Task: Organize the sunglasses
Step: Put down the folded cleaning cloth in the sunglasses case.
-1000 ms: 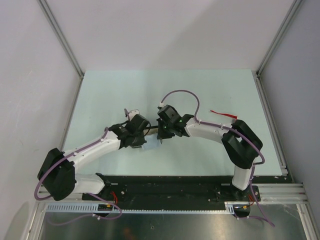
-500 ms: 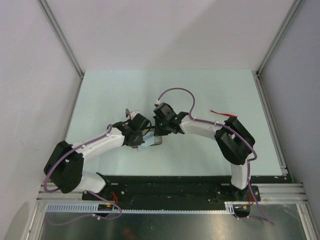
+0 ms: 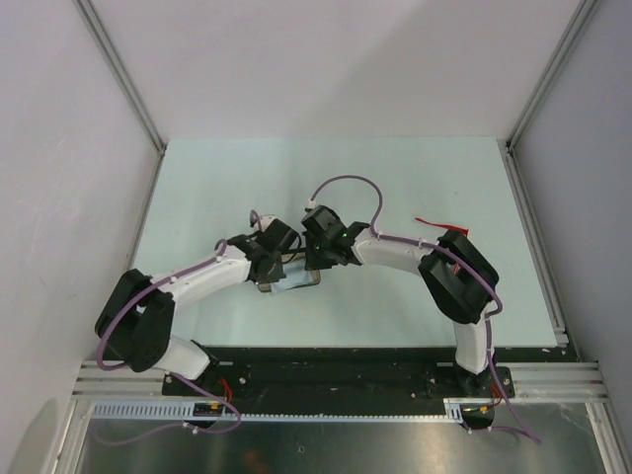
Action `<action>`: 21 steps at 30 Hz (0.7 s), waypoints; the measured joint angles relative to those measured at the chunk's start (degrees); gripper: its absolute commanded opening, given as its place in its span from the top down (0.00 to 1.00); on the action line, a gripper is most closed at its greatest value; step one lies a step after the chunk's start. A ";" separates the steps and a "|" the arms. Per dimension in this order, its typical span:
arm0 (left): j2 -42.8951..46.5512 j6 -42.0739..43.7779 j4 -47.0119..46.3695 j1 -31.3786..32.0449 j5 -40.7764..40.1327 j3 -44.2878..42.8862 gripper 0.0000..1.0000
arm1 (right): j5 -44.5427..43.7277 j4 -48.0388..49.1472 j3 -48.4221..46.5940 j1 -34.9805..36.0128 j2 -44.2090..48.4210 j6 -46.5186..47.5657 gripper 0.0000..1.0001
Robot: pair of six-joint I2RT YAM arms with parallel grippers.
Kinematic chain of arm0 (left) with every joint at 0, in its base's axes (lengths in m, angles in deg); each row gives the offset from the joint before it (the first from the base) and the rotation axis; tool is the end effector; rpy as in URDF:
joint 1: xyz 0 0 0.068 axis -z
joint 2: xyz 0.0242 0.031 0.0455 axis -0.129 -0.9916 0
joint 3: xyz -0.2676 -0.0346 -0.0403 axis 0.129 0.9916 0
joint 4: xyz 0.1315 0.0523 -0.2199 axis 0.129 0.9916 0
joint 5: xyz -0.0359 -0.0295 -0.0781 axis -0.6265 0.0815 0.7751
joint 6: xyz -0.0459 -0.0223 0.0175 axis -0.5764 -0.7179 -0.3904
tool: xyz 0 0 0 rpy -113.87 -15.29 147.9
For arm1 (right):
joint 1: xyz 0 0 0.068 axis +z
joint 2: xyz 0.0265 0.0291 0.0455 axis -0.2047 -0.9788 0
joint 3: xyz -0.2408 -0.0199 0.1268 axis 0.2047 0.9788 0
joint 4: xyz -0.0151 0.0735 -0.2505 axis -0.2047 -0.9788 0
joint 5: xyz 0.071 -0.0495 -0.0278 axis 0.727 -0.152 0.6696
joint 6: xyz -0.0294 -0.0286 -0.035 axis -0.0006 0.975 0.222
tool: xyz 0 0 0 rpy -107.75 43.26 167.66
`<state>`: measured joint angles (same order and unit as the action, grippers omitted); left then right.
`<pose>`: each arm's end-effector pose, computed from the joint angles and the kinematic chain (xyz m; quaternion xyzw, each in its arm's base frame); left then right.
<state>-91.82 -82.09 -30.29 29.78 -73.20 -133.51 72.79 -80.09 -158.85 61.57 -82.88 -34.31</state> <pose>0.2191 -0.1500 0.1936 -0.0694 0.9641 0.0267 0.2551 0.2714 0.3209 0.1830 -0.1171 0.9385 0.2213 0.2378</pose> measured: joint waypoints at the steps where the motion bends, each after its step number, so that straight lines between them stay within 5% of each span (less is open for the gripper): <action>1: -0.02 0.02 0.02 0.00 -0.09 0.00 1.00 | -0.04 -0.09 -0.07 0.00 -0.15 0.00 1.00; 21: -2.34 -0.22 -0.48 0.00 -2.27 -0.09 1.00 | -4.94 -0.22 -0.28 1.75 -0.48 -1.27 1.00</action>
<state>-94.16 -82.30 -30.77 29.78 -75.48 -133.60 67.85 -80.31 -159.14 63.32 -83.36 -35.58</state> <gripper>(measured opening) 0.005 0.010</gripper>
